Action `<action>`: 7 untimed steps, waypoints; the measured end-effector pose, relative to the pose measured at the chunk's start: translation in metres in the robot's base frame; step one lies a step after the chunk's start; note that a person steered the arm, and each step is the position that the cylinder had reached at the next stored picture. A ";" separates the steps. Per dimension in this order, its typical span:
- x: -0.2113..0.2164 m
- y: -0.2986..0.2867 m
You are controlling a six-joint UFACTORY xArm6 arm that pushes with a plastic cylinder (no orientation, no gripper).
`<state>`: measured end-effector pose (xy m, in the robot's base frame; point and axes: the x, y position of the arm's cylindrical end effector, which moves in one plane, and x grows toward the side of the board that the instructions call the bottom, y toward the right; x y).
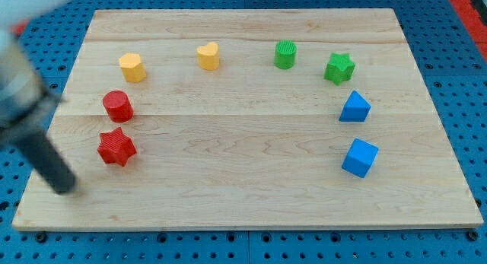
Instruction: Place yellow hexagon left of yellow heart
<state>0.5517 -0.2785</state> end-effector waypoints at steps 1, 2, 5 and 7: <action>-0.017 -0.026; -0.076 -0.016; -0.204 0.040; -0.214 0.069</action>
<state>0.3373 -0.2091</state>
